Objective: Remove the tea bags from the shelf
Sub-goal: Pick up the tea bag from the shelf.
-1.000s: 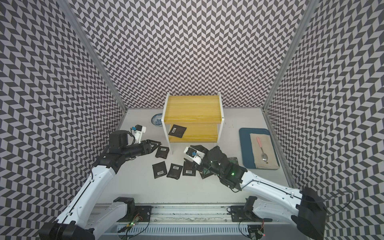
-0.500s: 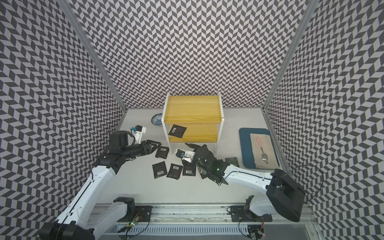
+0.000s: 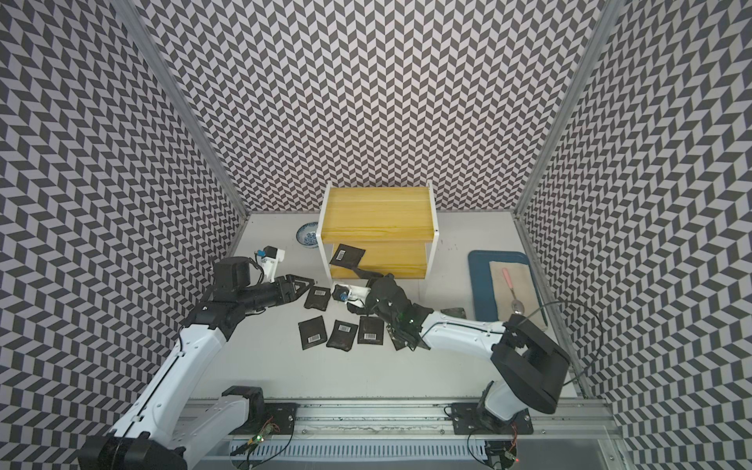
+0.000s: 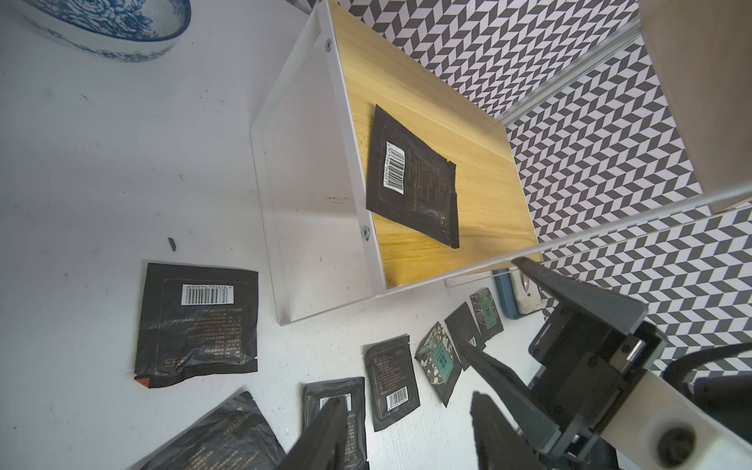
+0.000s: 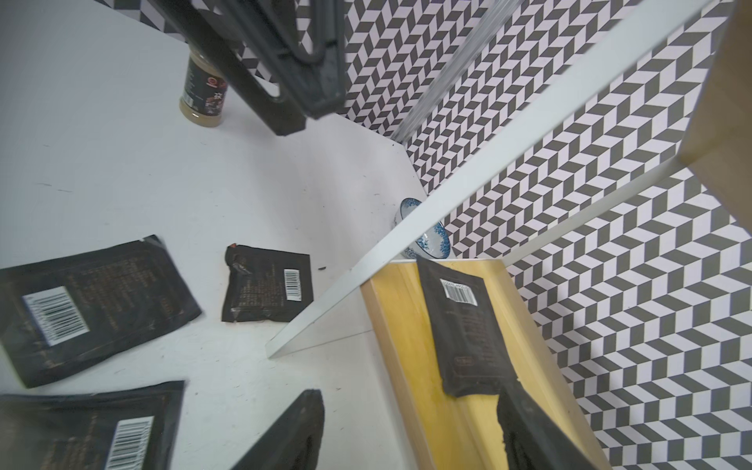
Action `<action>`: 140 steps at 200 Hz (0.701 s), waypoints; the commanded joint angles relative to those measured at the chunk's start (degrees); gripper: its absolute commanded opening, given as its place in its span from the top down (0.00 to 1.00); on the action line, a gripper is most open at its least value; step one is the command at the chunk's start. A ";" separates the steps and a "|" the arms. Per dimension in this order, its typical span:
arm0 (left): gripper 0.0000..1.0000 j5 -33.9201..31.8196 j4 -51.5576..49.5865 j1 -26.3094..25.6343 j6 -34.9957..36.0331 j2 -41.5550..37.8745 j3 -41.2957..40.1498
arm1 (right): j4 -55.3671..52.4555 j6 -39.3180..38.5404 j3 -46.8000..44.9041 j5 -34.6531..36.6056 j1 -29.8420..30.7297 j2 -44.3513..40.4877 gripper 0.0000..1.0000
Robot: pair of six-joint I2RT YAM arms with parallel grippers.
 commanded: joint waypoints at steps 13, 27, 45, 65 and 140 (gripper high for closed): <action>0.48 0.35 0.35 0.73 0.87 -1.02 -1.22 | -1.41 -2.45 4.14 -3.09 -2.10 2.43 0.28; 0.48 0.44 0.44 0.91 0.87 -1.09 -1.60 | -2.16 -2.53 4.75 -4.23 -3.03 2.73 0.28; 0.48 0.53 0.52 1.08 0.87 -1.10 -1.72 | -3.83 -2.70 5.39 -6.06 -3.63 3.22 0.28; 0.48 0.62 0.61 1.18 0.87 -0.84 -1.77 | -5.20 -3.22 5.93 -6.54 -3.71 4.06 0.26; 0.49 0.79 1.14 1.41 0.87 -0.40 -1.96 | -6.93 -3.42 8.48 -7.17 -3.93 6.45 0.13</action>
